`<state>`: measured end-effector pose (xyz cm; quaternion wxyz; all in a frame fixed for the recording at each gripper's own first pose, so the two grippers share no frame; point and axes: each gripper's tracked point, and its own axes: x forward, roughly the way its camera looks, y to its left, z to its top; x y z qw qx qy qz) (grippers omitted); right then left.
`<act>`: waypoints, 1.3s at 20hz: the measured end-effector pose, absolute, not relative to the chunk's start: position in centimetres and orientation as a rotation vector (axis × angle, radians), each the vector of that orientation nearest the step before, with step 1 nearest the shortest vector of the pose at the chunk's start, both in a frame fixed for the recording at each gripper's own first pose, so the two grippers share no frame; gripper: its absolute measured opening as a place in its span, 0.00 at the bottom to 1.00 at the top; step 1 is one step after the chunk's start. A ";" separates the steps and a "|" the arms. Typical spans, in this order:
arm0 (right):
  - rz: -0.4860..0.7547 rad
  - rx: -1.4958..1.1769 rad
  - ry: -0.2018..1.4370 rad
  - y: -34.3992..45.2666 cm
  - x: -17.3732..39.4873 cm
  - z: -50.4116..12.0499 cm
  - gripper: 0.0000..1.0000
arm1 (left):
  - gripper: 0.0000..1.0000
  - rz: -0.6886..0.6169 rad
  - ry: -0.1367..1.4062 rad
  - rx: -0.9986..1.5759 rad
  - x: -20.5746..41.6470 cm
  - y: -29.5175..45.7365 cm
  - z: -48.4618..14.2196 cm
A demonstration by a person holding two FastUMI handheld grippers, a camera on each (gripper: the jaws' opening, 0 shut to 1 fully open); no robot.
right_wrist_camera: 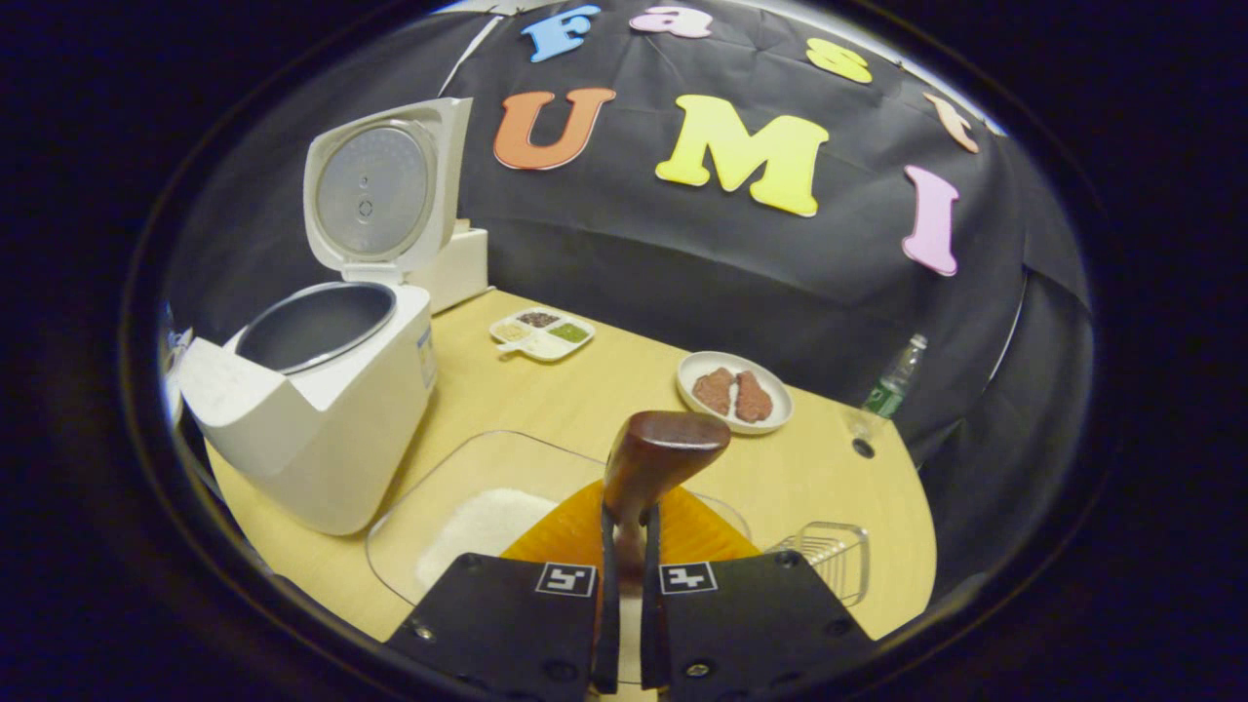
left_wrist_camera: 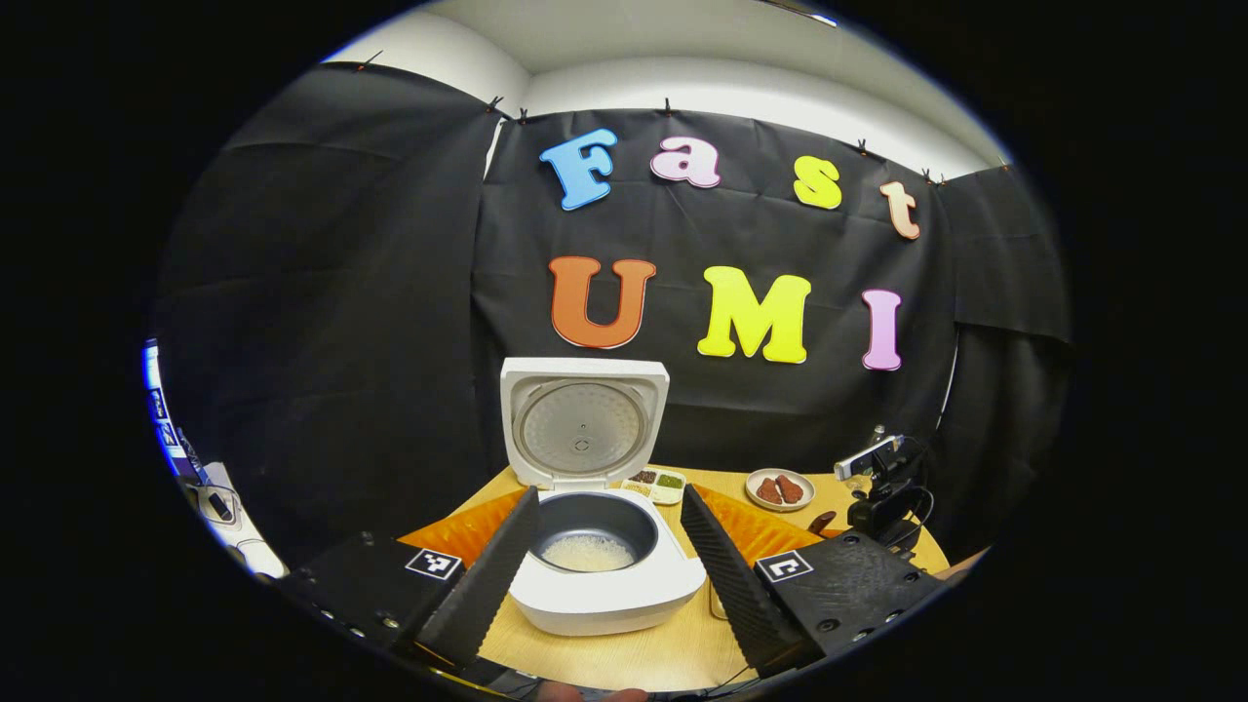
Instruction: Close the left gripper, press the button to open the rice cooker; take a wooden spoon from the chopstick holder with the right hand, scoop a spoonful of rice and pour it into the rice cooker, then put the wooden spoon back into the chopstick holder.
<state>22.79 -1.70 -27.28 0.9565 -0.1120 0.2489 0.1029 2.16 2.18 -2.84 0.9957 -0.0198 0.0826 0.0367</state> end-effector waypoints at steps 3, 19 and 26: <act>0.231 -0.098 0.547 0.0 22.5 -27.9 0.11 | 0.94 0.080 0.181 -0.035 1.9 2.4 -3.2; 0.210 0.444 0.654 -2.1 19.3 -26.1 0.12 | 0.94 0.032 0.189 -0.034 2.1 0.3 -2.6; 0.071 0.600 0.548 -9.5 18.7 -23.0 0.10 | 0.94 0.012 0.147 -0.030 2.7 -0.3 -1.3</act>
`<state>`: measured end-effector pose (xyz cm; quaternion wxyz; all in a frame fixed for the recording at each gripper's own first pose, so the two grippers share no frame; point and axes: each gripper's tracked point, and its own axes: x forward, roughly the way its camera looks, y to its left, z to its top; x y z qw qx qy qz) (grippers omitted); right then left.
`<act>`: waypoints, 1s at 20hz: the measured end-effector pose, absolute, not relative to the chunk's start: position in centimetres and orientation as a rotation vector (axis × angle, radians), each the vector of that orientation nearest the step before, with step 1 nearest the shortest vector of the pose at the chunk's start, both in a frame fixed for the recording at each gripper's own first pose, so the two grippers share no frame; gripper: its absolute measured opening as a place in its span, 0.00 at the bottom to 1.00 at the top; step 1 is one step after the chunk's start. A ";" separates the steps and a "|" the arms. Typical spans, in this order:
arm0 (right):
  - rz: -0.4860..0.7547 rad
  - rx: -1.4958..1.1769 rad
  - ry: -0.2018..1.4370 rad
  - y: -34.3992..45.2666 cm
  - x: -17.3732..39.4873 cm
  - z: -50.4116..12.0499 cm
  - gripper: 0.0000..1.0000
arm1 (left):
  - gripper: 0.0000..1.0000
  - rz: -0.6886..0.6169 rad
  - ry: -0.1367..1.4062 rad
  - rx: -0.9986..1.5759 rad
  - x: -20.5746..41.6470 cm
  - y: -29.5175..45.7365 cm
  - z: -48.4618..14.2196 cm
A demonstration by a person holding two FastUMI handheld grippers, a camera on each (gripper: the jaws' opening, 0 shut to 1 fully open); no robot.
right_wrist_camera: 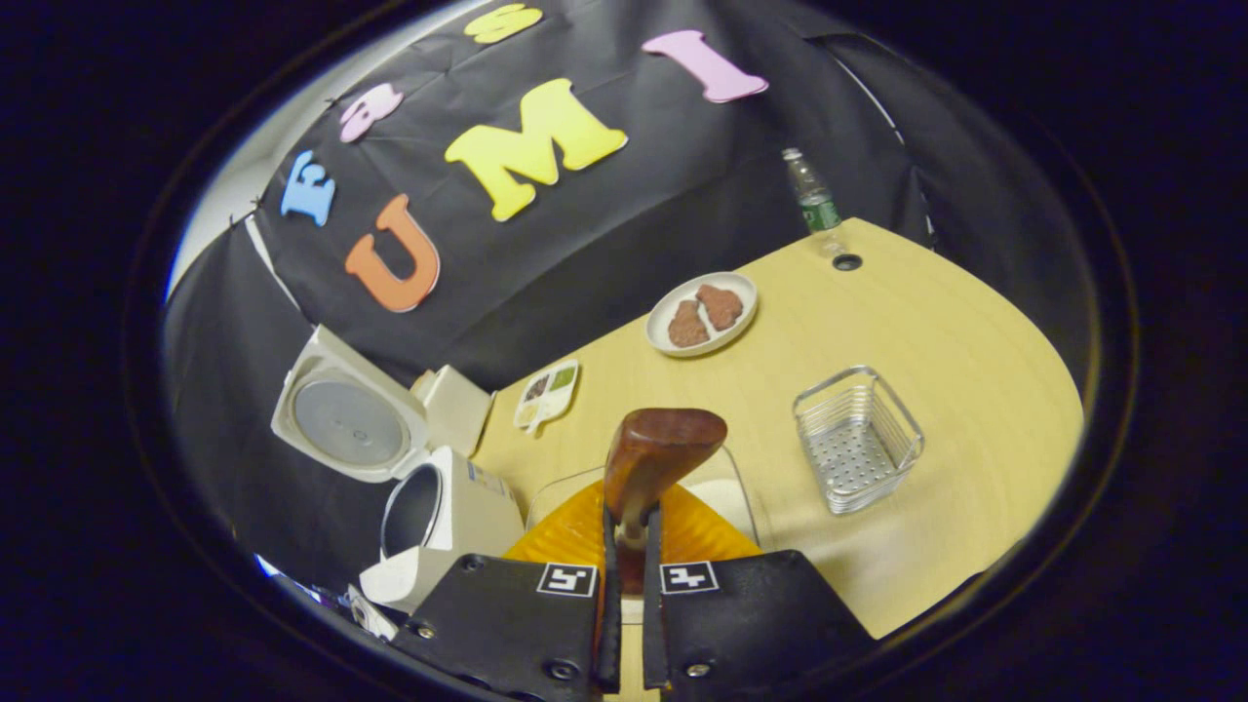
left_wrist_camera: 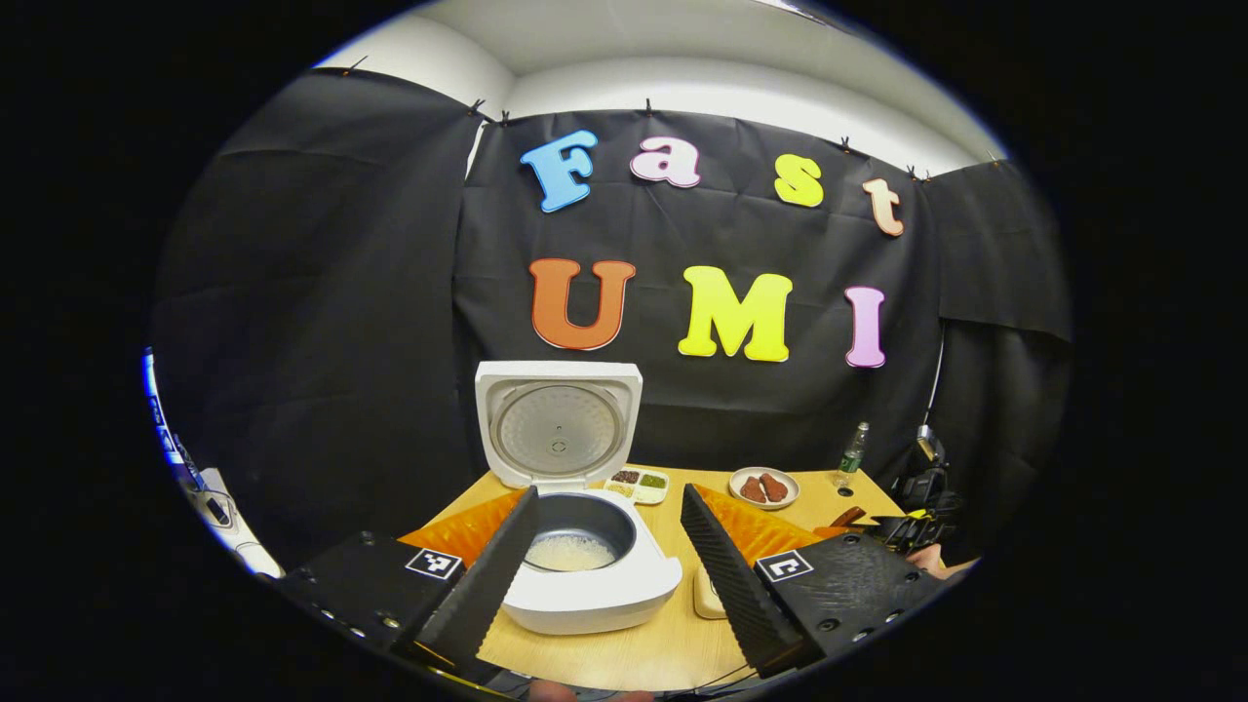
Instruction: Close the left gripper, press the button to open the rice cooker; take a wooden spoon from the chopstick holder with the right hand, scoop a spoonful of rice and pour it into the rice cooker, then put the wooden spoon back into the chopstick holder.
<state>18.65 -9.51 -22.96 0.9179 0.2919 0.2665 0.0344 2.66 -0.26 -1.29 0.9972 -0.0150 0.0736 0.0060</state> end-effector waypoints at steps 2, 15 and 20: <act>0.048 0.684 0.516 -11.0 18.3 -22.2 0.11 | 0.94 0.000 0.140 -0.034 3.0 -0.5 -1.0; 0.134 0.907 0.414 -5.0 18.7 -13.4 0.12 | 0.94 -0.012 0.077 0.029 2.1 2.2 -0.2; 0.323 0.907 0.443 6.3 21.1 -9.8 0.12 | 0.94 0.059 0.075 0.041 0.2 5.3 -0.9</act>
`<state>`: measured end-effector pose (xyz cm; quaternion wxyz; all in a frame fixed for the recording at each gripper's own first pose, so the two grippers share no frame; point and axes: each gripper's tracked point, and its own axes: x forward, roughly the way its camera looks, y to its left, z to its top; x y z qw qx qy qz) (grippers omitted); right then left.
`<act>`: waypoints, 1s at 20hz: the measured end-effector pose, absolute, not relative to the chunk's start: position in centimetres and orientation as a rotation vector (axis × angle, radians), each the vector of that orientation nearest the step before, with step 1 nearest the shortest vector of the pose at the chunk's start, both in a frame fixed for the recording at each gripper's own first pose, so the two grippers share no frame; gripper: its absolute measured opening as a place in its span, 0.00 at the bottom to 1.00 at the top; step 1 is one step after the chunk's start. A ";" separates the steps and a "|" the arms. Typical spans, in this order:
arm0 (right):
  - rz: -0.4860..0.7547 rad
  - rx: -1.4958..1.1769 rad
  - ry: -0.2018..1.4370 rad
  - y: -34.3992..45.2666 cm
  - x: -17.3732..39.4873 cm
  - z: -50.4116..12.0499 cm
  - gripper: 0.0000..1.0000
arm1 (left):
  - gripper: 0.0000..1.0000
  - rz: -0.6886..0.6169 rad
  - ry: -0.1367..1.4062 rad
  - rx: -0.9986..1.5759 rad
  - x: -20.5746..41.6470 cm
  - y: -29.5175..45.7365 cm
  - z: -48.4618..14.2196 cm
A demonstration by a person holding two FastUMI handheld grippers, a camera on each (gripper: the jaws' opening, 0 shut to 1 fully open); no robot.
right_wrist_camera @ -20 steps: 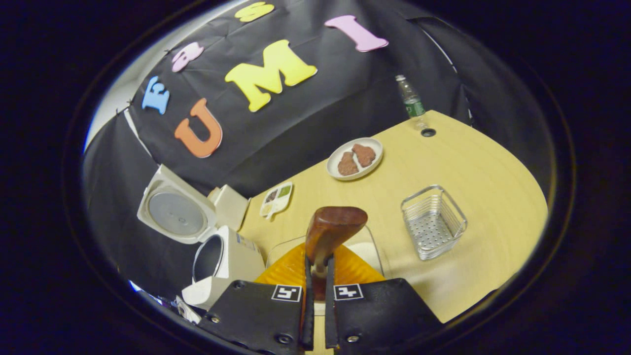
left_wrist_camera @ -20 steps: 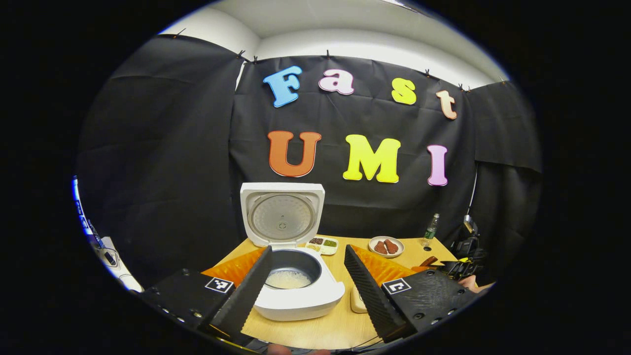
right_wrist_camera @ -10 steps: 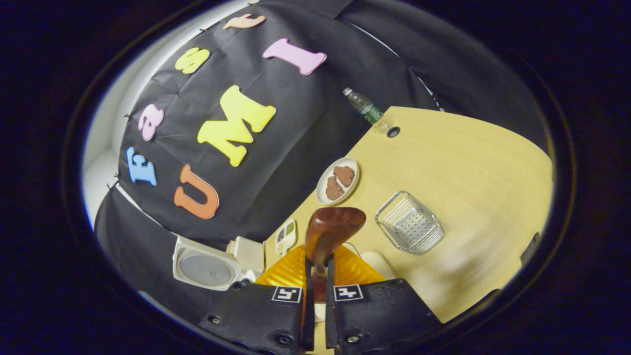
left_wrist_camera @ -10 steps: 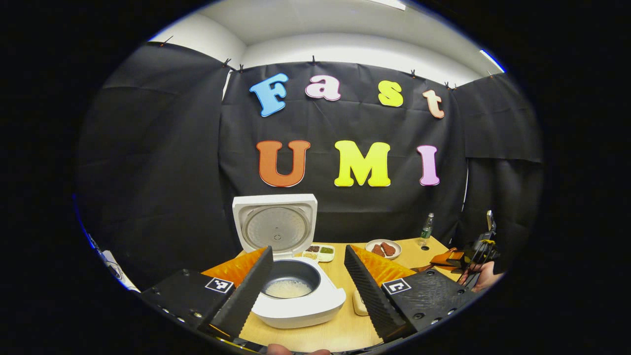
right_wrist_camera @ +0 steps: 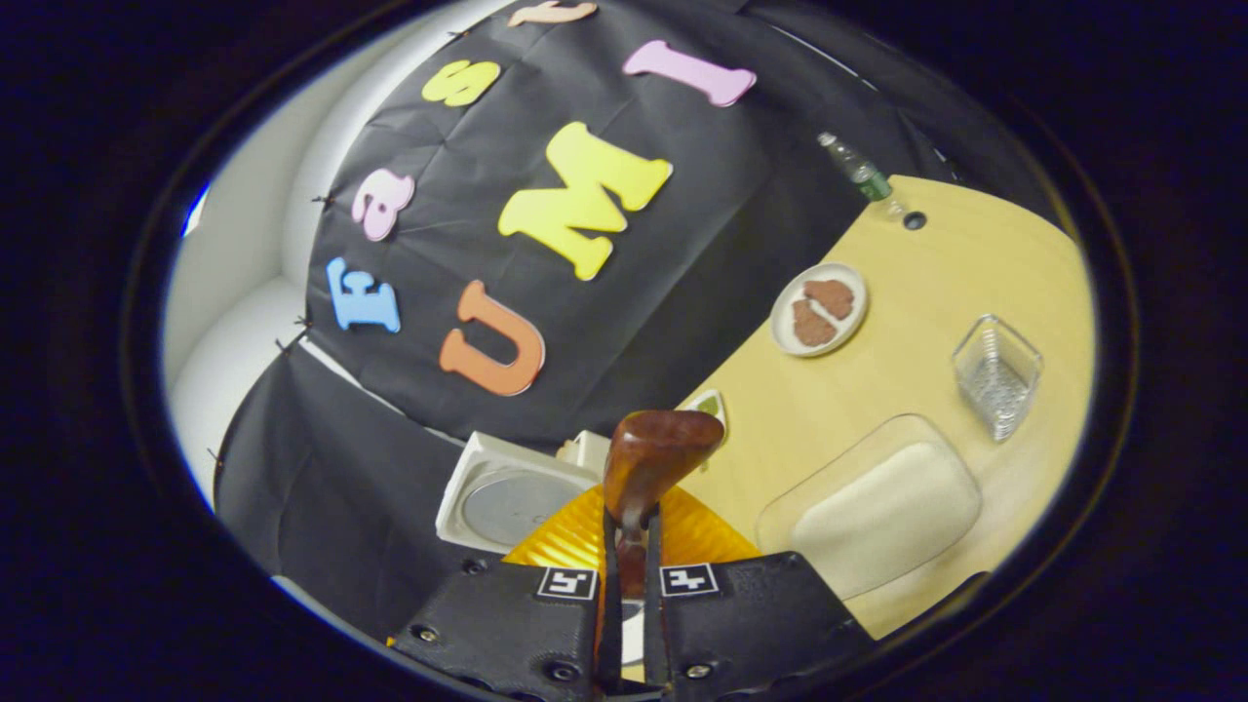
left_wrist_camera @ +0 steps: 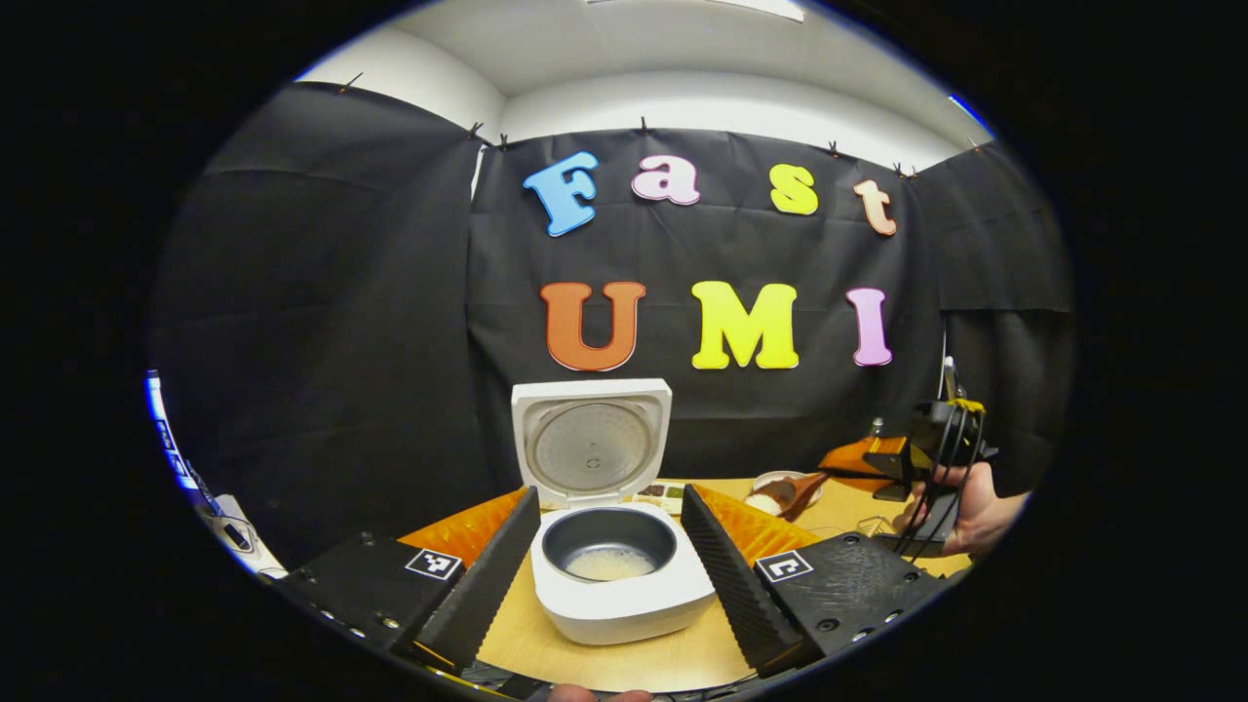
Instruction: Close the left gripper, press the button to open the rice cooker; take a wooden spoon from the chopstick holder with the right hand, scoop a spoonful of rice and pour it into the rice cooker, then put the wooden spoon back into the chopstick holder.
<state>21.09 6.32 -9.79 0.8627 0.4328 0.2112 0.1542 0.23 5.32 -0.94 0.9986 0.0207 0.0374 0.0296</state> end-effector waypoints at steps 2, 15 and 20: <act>0.358 0.884 0.455 9.9 22.9 -9.6 0.10 | 0.94 0.098 0.076 0.030 -0.2 6.5 -1.0; 0.429 0.265 0.411 19.9 29.8 -13.7 0.10 | 0.94 0.246 0.089 0.020 -2.2 10.0 -2.4; 0.471 0.064 0.337 20.8 29.6 -12.6 0.10 | 0.94 0.245 0.086 0.009 -1.6 10.2 -2.7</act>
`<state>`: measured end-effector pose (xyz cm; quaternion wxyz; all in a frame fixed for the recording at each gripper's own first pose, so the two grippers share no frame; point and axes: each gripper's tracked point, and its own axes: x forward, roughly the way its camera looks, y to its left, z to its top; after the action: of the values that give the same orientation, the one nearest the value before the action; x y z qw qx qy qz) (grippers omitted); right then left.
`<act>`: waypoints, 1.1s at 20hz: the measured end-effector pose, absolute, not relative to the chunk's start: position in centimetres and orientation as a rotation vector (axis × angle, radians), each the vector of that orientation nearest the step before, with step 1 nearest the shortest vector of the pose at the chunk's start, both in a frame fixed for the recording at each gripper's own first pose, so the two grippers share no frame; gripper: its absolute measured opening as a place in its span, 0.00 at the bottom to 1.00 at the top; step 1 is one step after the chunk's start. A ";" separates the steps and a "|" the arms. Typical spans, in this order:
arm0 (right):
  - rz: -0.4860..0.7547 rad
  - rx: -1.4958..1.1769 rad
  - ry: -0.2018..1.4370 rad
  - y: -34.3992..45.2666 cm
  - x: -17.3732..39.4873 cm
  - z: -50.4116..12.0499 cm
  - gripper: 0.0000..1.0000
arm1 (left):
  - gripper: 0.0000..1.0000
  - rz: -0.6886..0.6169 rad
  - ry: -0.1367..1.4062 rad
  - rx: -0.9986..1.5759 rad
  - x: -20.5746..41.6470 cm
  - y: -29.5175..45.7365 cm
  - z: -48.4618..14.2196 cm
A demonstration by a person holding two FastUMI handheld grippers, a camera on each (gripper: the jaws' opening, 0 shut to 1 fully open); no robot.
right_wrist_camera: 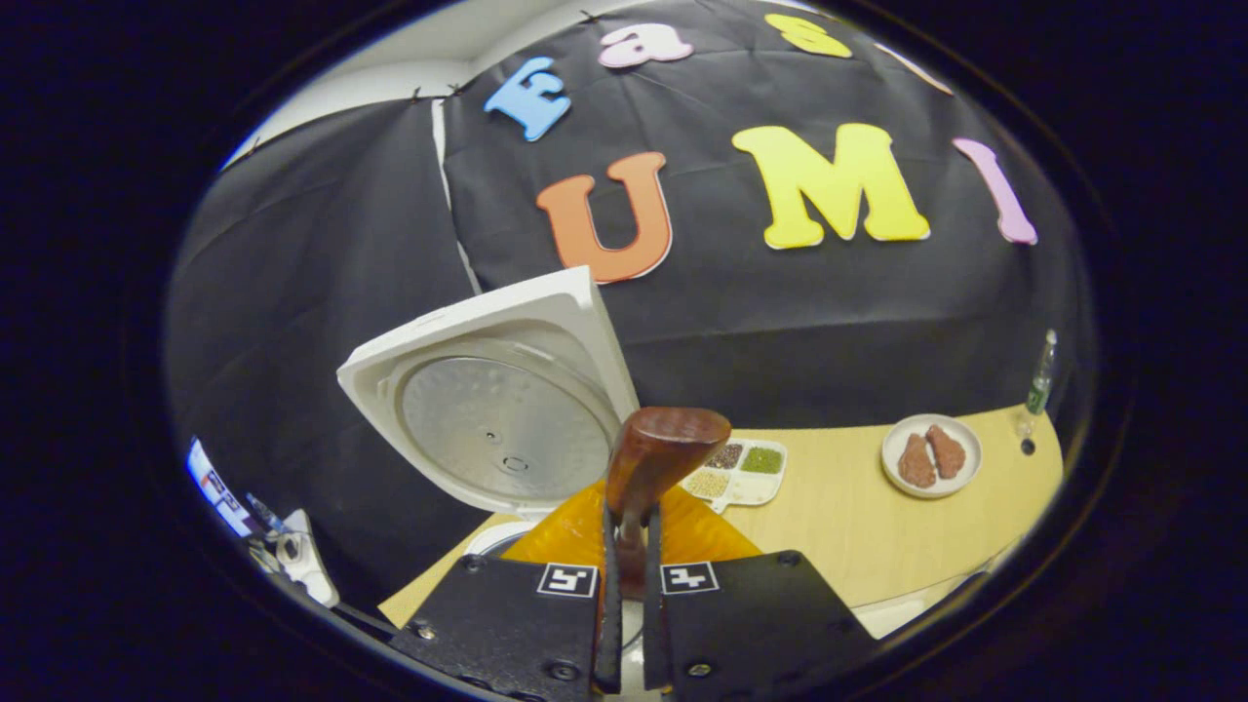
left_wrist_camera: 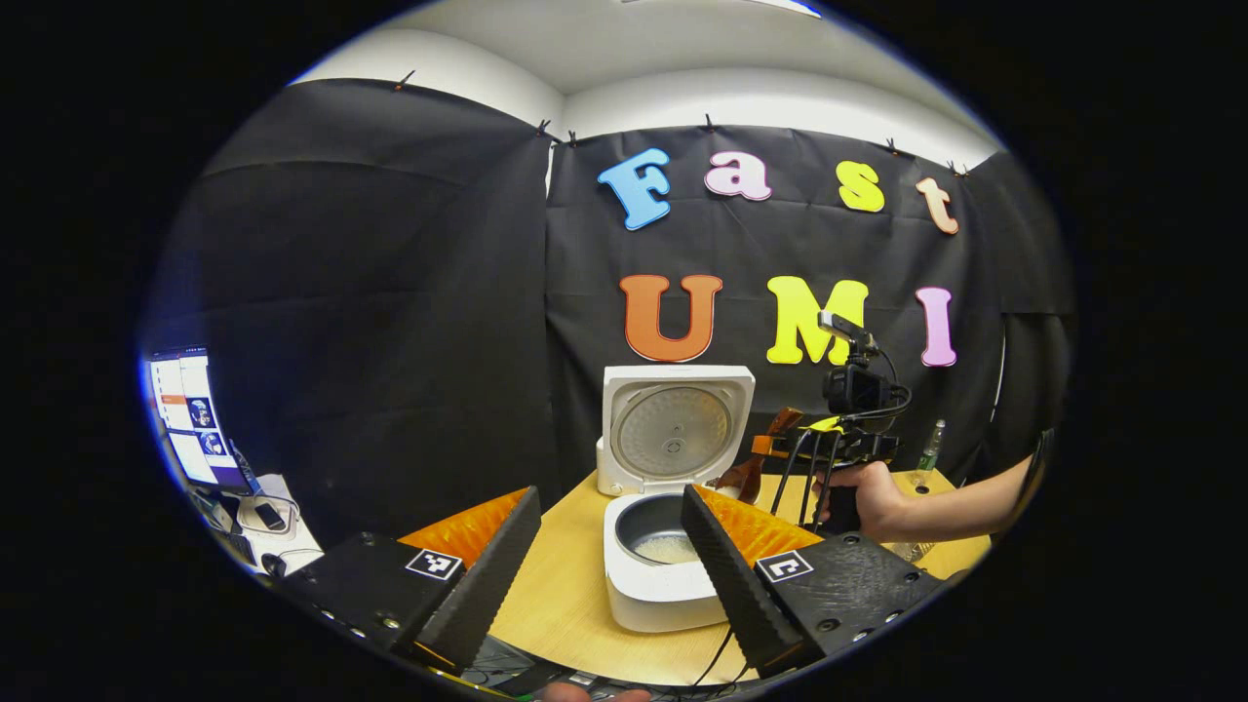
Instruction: Close the left gripper, press the button to open the rice cooker; take a wooden spoon from the chopstick holder with the right hand, scoop a spoonful of rice and pour it into the rice cooker, then put the wooden spoon back into the chopstick holder.
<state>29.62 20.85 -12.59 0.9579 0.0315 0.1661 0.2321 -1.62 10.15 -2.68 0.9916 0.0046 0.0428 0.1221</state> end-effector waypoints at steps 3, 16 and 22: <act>0.517 -0.060 0.278 22.0 28.8 -11.7 0.10 | 0.94 0.245 0.077 0.015 -1.7 10.1 -2.9; 0.683 -0.503 0.022 27.4 24.3 -8.8 0.11 | 0.95 0.275 0.050 -0.004 -3.9 10.8 -3.8; 0.663 -0.193 0.113 23.6 23.3 -3.9 0.10 | 0.94 0.243 0.006 -0.014 -3.2 11.1 -2.8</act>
<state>23.34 23.64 -3.92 0.9394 -0.0945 0.0554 0.3248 -3.23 11.09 -2.75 0.9926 -0.0072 0.0029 0.1214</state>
